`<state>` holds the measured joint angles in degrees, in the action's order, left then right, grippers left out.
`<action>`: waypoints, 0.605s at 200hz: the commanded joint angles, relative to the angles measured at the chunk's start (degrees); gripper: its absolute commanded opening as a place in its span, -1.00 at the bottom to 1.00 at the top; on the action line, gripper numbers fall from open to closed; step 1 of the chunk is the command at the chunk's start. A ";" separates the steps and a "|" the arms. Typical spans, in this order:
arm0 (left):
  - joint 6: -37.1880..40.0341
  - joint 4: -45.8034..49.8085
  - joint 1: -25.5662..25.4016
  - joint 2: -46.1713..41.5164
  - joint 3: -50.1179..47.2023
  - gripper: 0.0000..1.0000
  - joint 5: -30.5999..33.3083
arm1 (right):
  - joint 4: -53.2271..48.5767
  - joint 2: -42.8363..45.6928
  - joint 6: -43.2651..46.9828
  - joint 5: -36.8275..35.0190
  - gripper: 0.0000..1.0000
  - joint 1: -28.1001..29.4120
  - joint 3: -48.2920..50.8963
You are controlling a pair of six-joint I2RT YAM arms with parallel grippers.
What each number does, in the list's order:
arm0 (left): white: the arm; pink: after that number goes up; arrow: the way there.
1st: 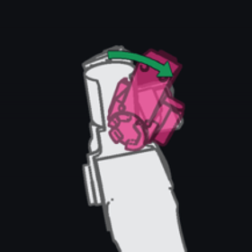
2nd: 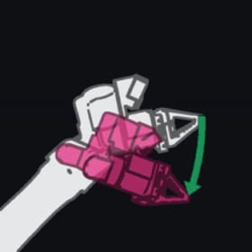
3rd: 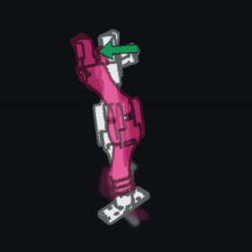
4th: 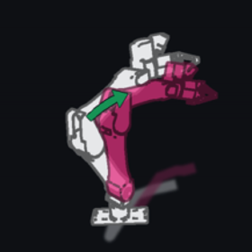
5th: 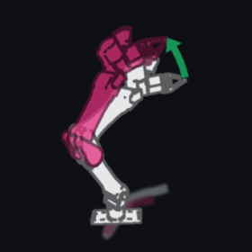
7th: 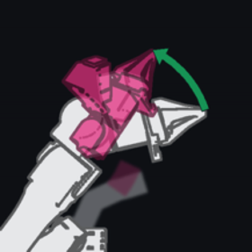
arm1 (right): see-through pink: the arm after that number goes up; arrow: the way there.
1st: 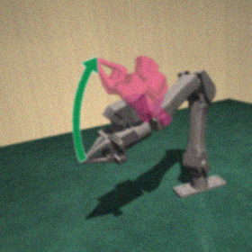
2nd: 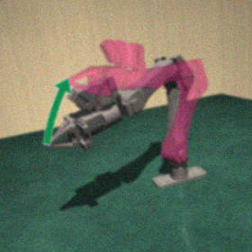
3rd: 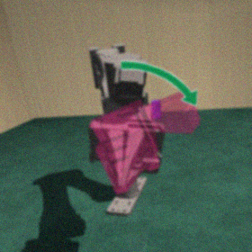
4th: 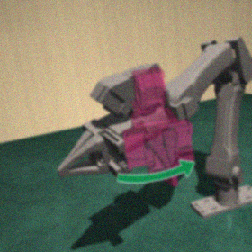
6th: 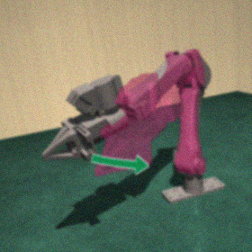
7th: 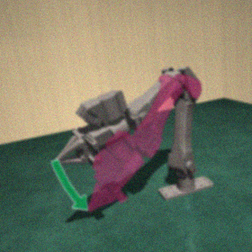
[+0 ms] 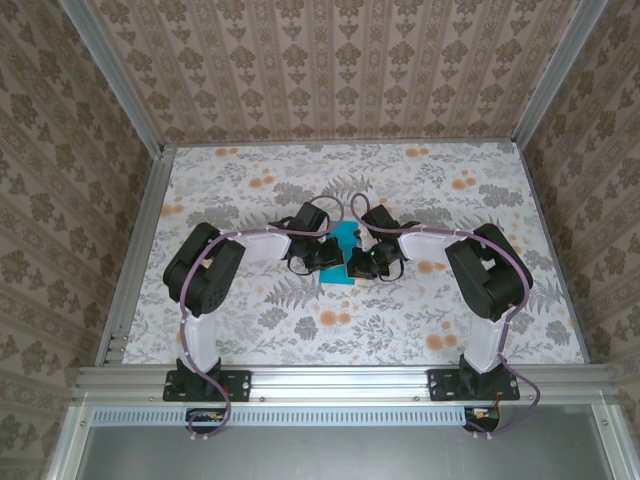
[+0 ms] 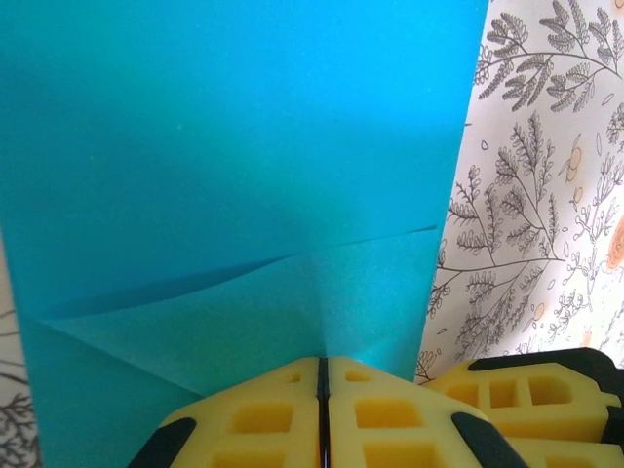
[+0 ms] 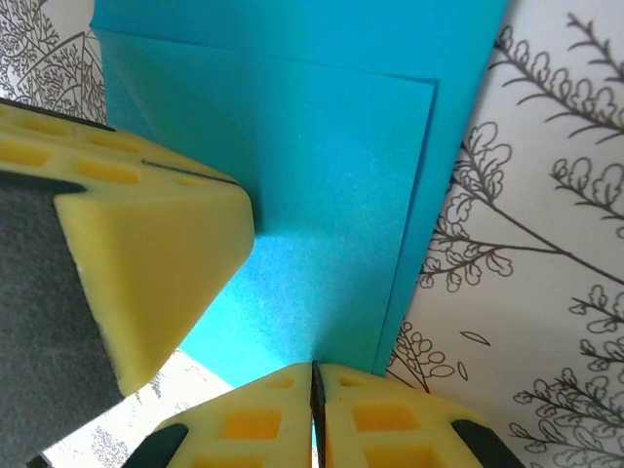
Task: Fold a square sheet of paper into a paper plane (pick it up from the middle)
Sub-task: Fold the triangle a second time at the center of the table.
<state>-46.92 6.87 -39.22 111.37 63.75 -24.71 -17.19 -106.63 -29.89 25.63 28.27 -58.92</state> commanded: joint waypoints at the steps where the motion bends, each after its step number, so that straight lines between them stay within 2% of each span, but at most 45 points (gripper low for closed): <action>1: 0.89 2.82 2.92 1.47 -0.98 -0.82 4.14 | -6.79 -2.54 1.58 -6.87 -0.79 0.20 1.92; 75: 5.41 4.75 9.10 2.54 2.87 -0.79 3.20 | -5.95 -2.40 1.54 -6.31 -0.79 0.19 2.43; 121: 6.50 5.93 10.92 -2.06 3.38 -0.68 3.56 | -2.46 1.26 -0.35 -0.72 -0.76 0.20 1.12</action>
<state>-42.54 10.39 -28.99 112.01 66.52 -23.24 -17.08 -106.45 -28.91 25.67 28.32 -58.89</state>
